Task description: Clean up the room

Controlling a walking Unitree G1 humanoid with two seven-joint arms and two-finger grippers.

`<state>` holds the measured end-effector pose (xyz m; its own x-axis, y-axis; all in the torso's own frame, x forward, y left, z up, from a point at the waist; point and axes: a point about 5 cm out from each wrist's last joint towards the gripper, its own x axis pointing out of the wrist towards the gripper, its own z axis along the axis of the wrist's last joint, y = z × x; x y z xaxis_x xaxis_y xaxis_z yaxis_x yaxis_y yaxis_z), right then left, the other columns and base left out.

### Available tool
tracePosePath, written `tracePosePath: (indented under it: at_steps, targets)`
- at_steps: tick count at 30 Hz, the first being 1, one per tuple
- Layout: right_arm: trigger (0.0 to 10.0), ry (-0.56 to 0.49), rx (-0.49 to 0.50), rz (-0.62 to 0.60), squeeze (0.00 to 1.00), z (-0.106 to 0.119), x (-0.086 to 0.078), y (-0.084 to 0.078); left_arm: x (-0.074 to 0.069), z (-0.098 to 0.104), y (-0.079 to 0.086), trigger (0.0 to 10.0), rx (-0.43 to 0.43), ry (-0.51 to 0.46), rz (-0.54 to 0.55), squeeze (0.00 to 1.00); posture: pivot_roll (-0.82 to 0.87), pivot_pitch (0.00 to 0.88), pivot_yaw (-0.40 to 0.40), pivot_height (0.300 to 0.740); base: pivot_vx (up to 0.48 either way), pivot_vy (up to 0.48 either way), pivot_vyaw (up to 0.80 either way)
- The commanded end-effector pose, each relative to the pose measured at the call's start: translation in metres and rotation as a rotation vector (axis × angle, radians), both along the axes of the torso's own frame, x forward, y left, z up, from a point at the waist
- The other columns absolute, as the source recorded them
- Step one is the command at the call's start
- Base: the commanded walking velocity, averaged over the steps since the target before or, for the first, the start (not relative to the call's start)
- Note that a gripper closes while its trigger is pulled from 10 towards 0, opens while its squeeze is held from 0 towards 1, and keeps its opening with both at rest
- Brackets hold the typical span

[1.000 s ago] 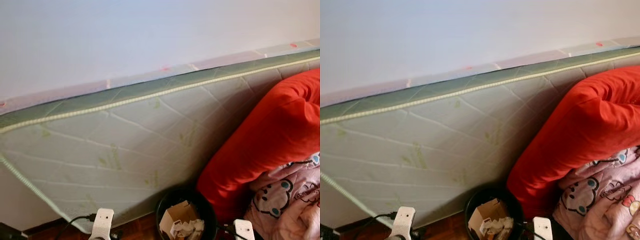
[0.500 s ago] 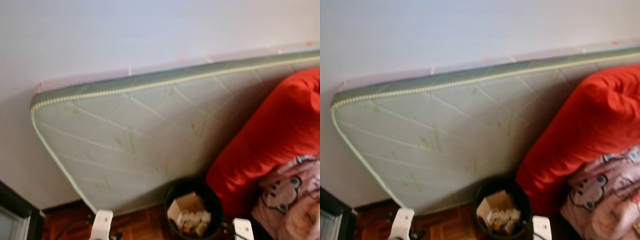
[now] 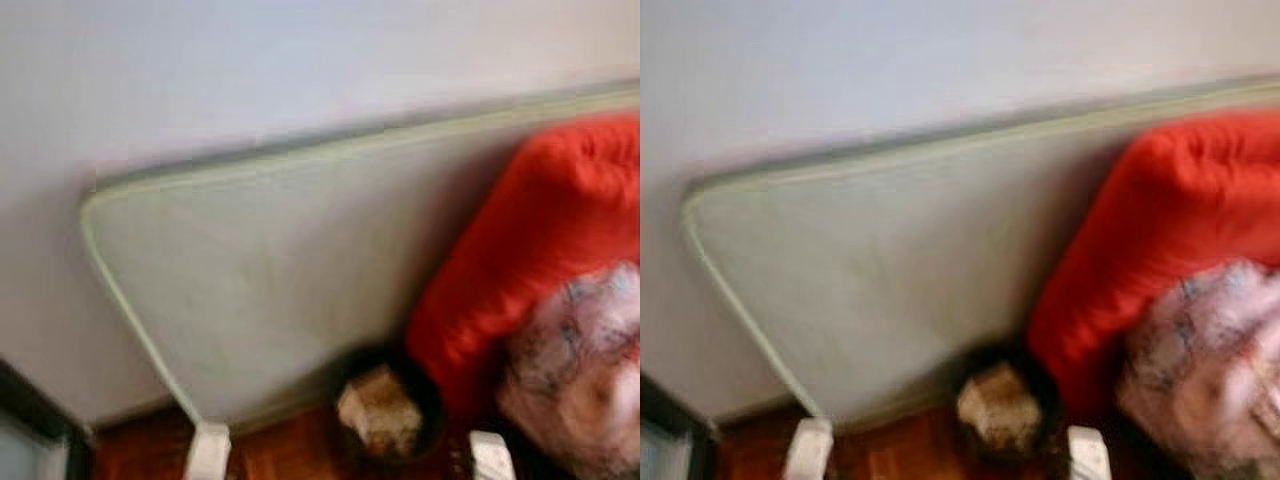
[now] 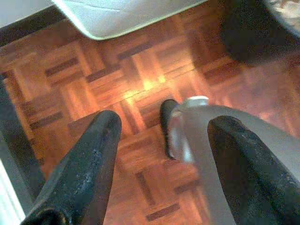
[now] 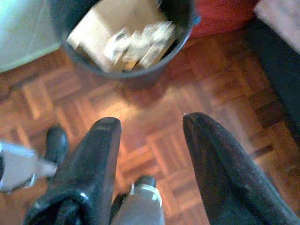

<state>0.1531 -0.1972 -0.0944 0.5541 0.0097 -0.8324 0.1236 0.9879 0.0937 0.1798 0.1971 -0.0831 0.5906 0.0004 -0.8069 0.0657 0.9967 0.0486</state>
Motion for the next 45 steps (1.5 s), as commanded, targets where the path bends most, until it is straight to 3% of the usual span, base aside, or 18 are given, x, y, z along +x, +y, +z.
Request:
tracePosePath:
  at_steps: [1, 18, 34, 45]
  targets:
    - [10.0, -0.002, -0.001, 0.000, 0.00, 0.0006, 0.0014, -0.0009, 0.0126, 0.0060, -0.0021, 10.0, 0.009, -0.036, -0.020, 0.00, 0.04, 0.000, -0.039, 0.740, 0.000, 0.000, 0.00]
    - [10.0, 0.015, -0.001, 0.000, 0.00, -0.0003, 0.0000, -0.0008, 0.0128, 0.0060, -0.0028, 10.0, 0.007, -0.031, -0.046, 0.00, 0.04, 0.000, -0.039, 0.740, 0.000, 0.000, -0.10]
    - [10.0, 0.028, -0.039, 0.020, 0.00, -0.0001, 0.0006, -0.0024, 0.0137, 0.0064, -0.0030, 10.0, 0.009, -0.028, -0.061, 0.00, 0.04, 0.000, -0.041, 0.740, 0.000, -0.394, -0.14]
    - [10.0, 0.021, -0.044, 0.006, 0.00, 0.0004, 0.0019, -0.0026, 0.0151, 0.0071, -0.0033, 10.0, 0.009, -0.028, -0.071, 0.00, 0.03, 0.000, -0.036, 0.740, 0.000, -0.407, -0.68]
